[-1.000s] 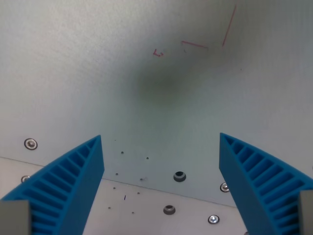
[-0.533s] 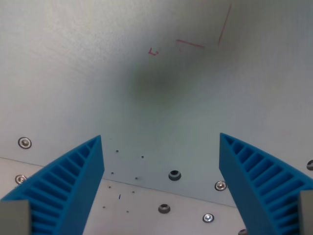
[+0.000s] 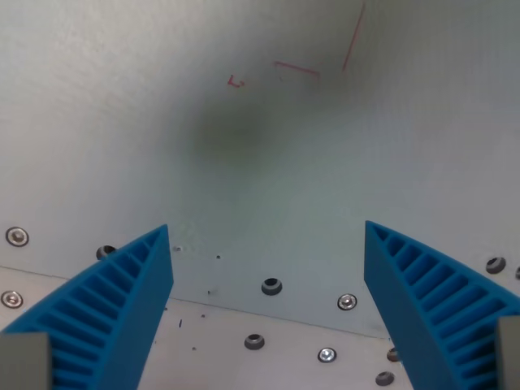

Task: Rotate around base negative x

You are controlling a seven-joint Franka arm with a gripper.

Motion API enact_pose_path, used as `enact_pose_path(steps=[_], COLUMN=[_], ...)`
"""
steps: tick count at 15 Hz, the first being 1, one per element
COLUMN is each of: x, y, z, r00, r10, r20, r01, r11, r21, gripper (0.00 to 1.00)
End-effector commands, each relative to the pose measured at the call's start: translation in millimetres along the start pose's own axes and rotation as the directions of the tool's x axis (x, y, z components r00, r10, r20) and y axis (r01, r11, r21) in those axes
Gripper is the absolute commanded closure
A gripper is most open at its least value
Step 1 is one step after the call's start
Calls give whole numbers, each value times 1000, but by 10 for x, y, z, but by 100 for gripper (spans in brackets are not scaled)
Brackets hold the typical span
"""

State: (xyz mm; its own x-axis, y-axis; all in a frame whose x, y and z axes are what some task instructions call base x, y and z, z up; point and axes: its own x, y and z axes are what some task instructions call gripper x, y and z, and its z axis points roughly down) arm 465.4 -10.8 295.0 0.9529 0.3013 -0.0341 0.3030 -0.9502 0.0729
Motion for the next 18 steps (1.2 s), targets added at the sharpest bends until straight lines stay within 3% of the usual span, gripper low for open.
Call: enact_pose_path(steps=[1,18], x=[7,7], y=[-28,-28], z=[-24,-24], r00=[998,993], r10=[23,40], r20=[51,109], r01=[-14,1], r11=[984,934], r21=[-177,-358], gripper=[0,0])
